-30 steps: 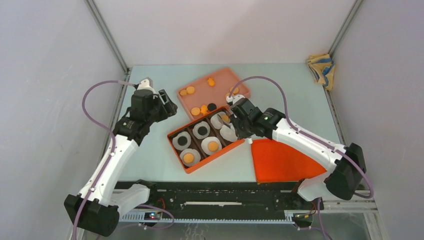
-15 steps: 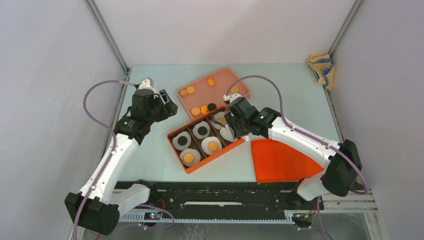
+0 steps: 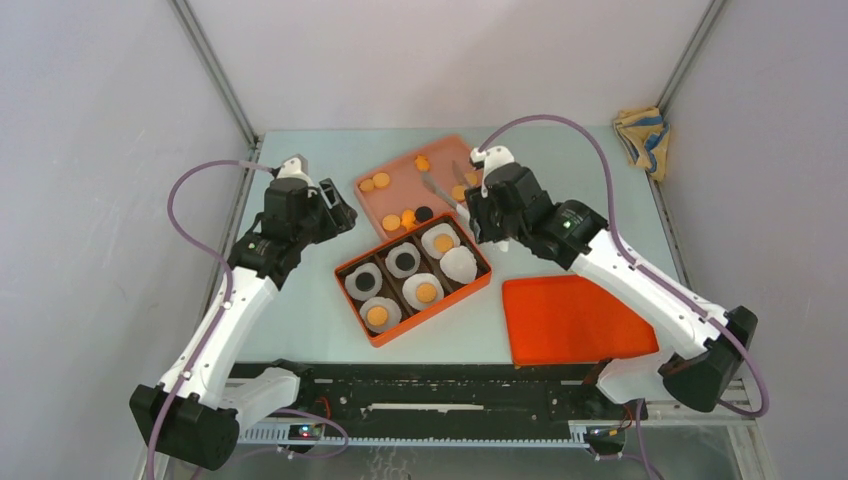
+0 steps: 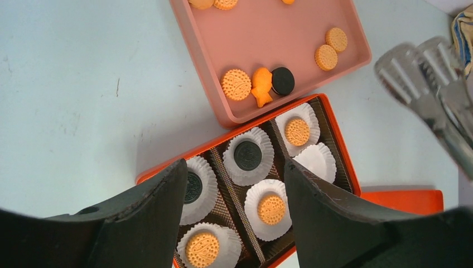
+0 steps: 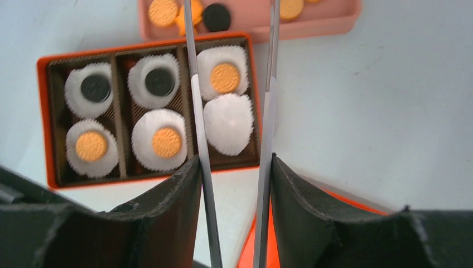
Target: Pack the cookies
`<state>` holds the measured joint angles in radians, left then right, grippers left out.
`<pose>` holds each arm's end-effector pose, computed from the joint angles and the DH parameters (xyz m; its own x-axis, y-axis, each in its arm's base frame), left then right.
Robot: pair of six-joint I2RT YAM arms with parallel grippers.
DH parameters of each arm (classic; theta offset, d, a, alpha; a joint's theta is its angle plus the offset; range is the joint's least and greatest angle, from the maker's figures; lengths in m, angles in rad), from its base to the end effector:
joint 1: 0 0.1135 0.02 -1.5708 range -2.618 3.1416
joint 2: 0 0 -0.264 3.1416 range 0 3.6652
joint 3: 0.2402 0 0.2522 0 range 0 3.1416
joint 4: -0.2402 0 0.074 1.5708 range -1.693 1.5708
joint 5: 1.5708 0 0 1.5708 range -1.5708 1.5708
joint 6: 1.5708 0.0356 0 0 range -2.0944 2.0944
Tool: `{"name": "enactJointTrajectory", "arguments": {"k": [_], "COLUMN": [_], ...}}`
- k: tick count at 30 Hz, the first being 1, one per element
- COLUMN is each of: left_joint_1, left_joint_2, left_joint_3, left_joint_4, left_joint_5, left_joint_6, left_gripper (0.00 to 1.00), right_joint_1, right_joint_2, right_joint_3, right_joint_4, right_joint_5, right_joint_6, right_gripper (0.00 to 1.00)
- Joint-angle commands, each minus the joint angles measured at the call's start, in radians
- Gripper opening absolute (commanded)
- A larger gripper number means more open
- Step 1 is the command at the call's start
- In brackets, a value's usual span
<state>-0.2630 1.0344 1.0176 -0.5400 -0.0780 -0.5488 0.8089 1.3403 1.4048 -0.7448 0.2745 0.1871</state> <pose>0.2170 -0.0556 0.3384 -0.5373 -0.3939 -0.7458 -0.0996 0.9077 -0.4077 0.2033 0.1991 0.3781 -0.5291 -0.2952 -0.7955 -0.4606 0.8873 -0.0229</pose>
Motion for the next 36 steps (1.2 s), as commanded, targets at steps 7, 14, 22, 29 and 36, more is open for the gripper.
{"name": "enactJointTrajectory", "arguments": {"k": [7,14,22,29,36], "left_joint_1": [0.005,0.006,0.005,0.006,0.006], "left_joint_2": [0.004,0.003,0.021,0.028,0.020], "left_joint_3": [0.048,0.052,0.056,0.052,0.035], "left_joint_4": [0.037,0.031,0.033,0.036,0.043], "left_joint_5": [0.011,0.001,-0.001,0.000,0.011], "left_joint_6": [0.011,0.019,0.023,0.021,0.016], "left_gripper": [0.69,0.69,0.69,0.69,0.69], "right_joint_1": [-0.159,-0.241,-0.283,-0.284,-0.284], "right_joint_2": [0.298,0.431,0.507,0.609,0.614], "right_joint_3": [0.125,0.173,0.235,0.329,0.328], "right_joint_4": [0.080,0.125,0.132,0.091,0.085], "right_joint_5": [0.035,0.001,-0.048,-0.065,-0.061], "right_joint_6": [-0.022,-0.014,-0.009,-0.003,0.011], "right_gripper": [0.53,0.53,0.53,0.53,0.36]}}
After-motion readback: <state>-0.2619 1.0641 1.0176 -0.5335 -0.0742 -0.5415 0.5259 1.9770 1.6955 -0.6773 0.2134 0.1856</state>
